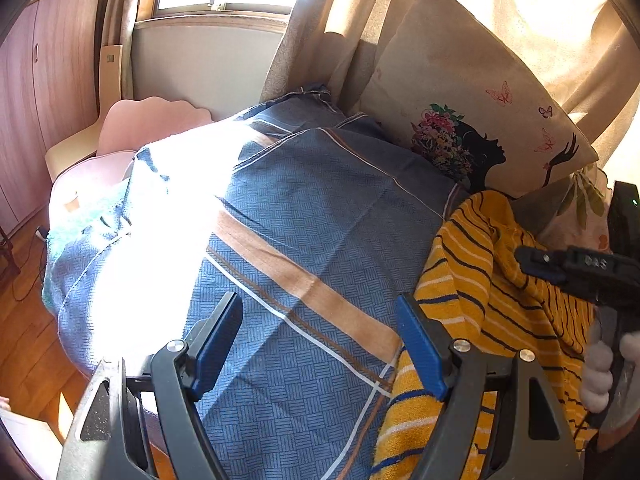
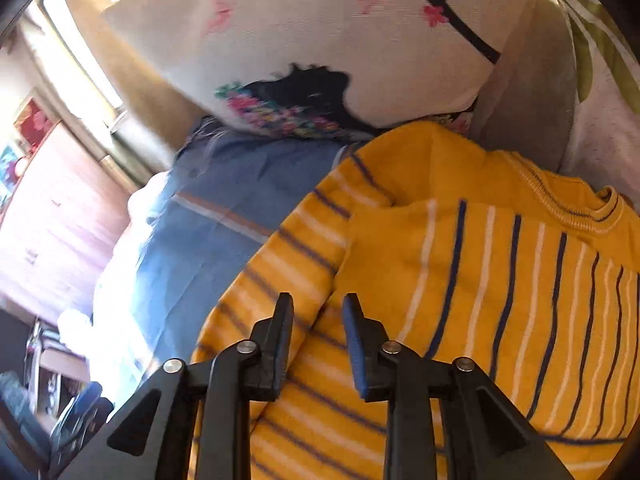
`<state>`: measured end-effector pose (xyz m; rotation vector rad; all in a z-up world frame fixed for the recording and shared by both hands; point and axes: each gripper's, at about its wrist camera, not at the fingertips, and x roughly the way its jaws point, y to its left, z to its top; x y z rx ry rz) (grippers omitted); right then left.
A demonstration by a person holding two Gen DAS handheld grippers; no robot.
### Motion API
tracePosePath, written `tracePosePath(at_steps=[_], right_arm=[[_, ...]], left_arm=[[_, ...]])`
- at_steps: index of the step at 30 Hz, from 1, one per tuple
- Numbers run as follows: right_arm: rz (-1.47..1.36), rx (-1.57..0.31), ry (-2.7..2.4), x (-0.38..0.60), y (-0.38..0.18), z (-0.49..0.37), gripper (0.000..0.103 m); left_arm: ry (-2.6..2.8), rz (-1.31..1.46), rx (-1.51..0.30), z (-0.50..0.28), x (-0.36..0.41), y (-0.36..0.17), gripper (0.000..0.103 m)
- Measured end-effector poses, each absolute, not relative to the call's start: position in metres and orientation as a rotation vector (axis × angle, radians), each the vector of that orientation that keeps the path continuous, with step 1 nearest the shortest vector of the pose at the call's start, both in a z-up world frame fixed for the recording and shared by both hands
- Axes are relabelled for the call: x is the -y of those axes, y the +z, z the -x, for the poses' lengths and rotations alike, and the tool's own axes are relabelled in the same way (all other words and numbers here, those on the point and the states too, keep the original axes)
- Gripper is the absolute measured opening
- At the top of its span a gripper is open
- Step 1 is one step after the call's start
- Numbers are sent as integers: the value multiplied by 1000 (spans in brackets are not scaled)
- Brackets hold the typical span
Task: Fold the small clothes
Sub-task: 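Carry the held sleeve across the sweater body with the right gripper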
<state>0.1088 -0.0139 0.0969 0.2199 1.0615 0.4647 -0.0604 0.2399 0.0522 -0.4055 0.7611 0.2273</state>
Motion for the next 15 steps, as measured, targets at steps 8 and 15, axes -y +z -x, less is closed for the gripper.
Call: tracePosePath(at_steps=[8, 15], right_arm=[[-152, -1125, 809, -48, 81, 24, 47], [-2, -1103, 732, -77, 55, 42, 47]], left_arm=[[229, 430, -741, 75, -244, 58, 77], [210, 407, -709, 93, -238, 71, 77]])
